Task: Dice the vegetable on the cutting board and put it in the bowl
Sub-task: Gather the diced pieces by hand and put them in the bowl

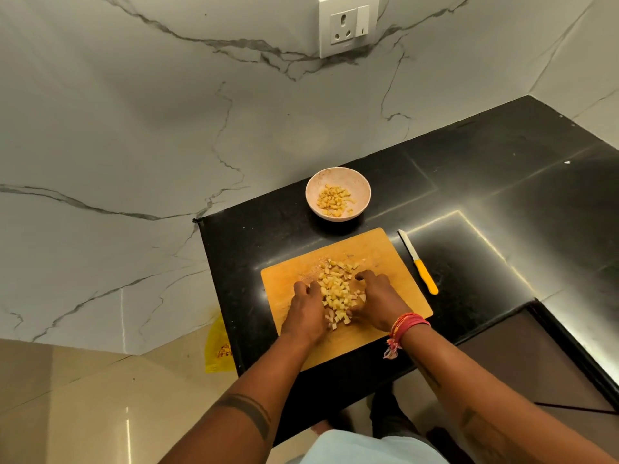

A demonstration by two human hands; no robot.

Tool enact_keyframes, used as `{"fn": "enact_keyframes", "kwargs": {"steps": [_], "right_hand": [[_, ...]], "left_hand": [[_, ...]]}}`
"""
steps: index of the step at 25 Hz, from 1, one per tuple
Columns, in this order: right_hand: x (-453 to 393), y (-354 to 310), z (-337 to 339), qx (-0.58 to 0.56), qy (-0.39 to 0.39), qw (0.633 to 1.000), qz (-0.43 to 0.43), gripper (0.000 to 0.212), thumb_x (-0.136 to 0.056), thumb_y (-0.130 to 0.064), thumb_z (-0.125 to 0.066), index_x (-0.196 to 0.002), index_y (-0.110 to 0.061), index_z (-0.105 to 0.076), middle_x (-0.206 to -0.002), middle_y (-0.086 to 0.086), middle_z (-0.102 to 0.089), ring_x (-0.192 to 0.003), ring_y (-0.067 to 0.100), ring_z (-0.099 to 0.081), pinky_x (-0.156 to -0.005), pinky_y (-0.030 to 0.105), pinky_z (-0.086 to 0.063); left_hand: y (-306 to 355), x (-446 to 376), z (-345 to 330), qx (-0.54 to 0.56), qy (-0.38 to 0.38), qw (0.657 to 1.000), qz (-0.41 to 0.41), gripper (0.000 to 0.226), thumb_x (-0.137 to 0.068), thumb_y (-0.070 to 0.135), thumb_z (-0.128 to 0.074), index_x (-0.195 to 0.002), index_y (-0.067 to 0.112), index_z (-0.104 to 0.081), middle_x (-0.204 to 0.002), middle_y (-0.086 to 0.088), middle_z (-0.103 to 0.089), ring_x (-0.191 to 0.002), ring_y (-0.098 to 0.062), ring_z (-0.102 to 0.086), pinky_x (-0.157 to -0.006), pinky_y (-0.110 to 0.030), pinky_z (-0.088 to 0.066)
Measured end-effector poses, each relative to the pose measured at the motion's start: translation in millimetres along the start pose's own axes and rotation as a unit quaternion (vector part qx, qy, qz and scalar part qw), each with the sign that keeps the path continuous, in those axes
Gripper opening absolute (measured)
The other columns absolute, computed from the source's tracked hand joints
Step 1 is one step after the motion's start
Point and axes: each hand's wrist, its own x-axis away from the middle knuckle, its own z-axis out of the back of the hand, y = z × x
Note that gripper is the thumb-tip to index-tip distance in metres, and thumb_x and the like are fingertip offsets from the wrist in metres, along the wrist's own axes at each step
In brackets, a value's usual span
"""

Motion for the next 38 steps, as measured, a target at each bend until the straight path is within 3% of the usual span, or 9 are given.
{"fn": "enact_keyframes", "kwargs": {"steps": [6, 10, 12, 16, 20, 25, 29, 32, 38], "right_hand": [[3.7, 1.2, 7.8, -0.142, 0.121, 0.981, 0.044, 0.029, -0.094, -0.019, -0.070, -0.123, -0.022, -0.067, -0.118, 0.002, -0.066, -0.101, 0.013, -0.062, -0.087, 0.023, -0.050], [16.5, 6.7, 11.5, 0.011, -0.054, 0.998, 0.028, 0.083, -0.075, -0.027, -0.089, -0.144, -0.026, -0.042, -0.129, 0.004, -0.048, -0.107, 0.021, -0.058, -0.092, 0.029, -0.049], [17.0, 3.6, -2.9, 0.049, -0.060, 0.996, 0.043, 0.095, -0.074, -0.020, -0.090, -0.148, -0.026, -0.031, -0.135, 0.009, -0.041, -0.113, 0.029, -0.059, -0.097, 0.035, -0.050], [-2.1, -9.5, -6.6, -0.073, 0.032, 0.996, 0.050, 0.060, -0.084, -0.012, -0.078, -0.136, -0.023, -0.050, -0.119, 0.005, -0.054, -0.099, 0.018, -0.057, -0.086, 0.026, -0.048], [-18.5, -4.5, 15.6, -0.080, 0.090, 0.990, 0.068, 0.029, -0.094, -0.015, -0.069, -0.122, -0.021, -0.068, -0.110, -0.001, -0.061, -0.098, 0.015, -0.059, -0.085, 0.021, -0.045], [-48.4, -5.8, 24.2, 0.000, 0.093, 0.996, -0.015, 0.044, -0.097, -0.007, -0.050, -0.140, -0.012, -0.058, -0.134, 0.014, -0.051, -0.121, 0.033, -0.054, -0.105, 0.039, -0.045], [-47.3, -23.8, 11.3, 0.045, 0.032, 0.995, 0.086, 0.044, -0.093, 0.000, -0.052, -0.133, -0.013, -0.065, -0.129, 0.013, -0.054, -0.117, 0.032, -0.057, -0.103, 0.037, -0.048], [-60.6, -20.2, 24.7, 0.019, 0.068, 0.995, 0.067, 0.041, -0.094, 0.000, -0.056, -0.131, -0.014, -0.066, -0.127, 0.011, -0.058, -0.118, 0.030, -0.059, -0.103, 0.039, -0.050], [-60.3, -40.5, 17.4, 0.225, -0.025, 0.946, 0.232, 0.058, -0.092, -0.001, -0.055, -0.148, -0.011, -0.048, -0.136, 0.012, -0.044, -0.123, 0.031, -0.042, -0.102, 0.040, -0.046]], "left_hand": [[13.0, -6.9, 8.3, 0.152, 0.098, 0.983, 0.028, 0.054, -0.097, 0.012, -0.062, -0.148, 0.019, -0.044, -0.144, -0.002, -0.040, -0.124, -0.020, -0.052, -0.106, -0.029, -0.043], [-3.6, 2.7, 2.5, 0.174, 0.137, 0.975, 0.003, 0.041, -0.099, 0.016, -0.060, -0.138, 0.026, -0.055, -0.134, 0.004, -0.048, -0.114, -0.012, -0.056, -0.101, -0.027, -0.050], [-11.2, 7.1, -5.0, 0.184, 0.145, 0.972, 0.034, 0.043, -0.098, 0.017, -0.060, -0.140, 0.025, -0.053, -0.134, 0.005, -0.042, -0.112, -0.014, -0.057, -0.100, -0.028, -0.051], [-4.0, 3.5, -4.8, 0.212, 0.141, 0.965, 0.071, 0.050, -0.096, 0.013, -0.057, -0.145, 0.021, -0.048, -0.137, 0.001, -0.042, -0.114, -0.017, -0.056, -0.103, -0.032, -0.051], [-1.3, 7.4, -2.8, 0.211, 0.148, 0.965, 0.047, 0.044, -0.096, 0.018, -0.061, -0.139, 0.022, -0.051, -0.140, 0.000, -0.042, -0.111, -0.011, -0.055, -0.098, -0.028, -0.052], [3.7, 5.9, -7.6, 0.156, 0.069, 0.984, 0.043, 0.096, -0.085, 0.039, -0.076, -0.158, 0.023, -0.016, -0.155, 0.004, -0.013, -0.142, -0.020, -0.028, -0.118, -0.035, -0.030], [20.3, -7.6, -0.7, 0.138, 0.038, 0.989, 0.032, 0.086, -0.092, 0.027, -0.071, -0.160, 0.018, -0.018, -0.155, -0.001, -0.020, -0.144, -0.022, -0.029, -0.122, -0.034, -0.028], [11.7, -13.8, 7.5, 0.187, 0.031, 0.982, 0.014, 0.070, -0.094, 0.018, -0.064, -0.157, 0.018, -0.033, -0.152, 0.001, -0.033, -0.139, -0.019, -0.041, -0.118, -0.036, -0.036], [-4.6, -3.4, 6.6, 0.202, 0.051, 0.978, 0.007, 0.067, -0.095, 0.010, -0.056, -0.157, 0.020, -0.032, -0.149, 0.006, -0.035, -0.132, -0.014, -0.047, -0.114, -0.035, -0.043]]}}
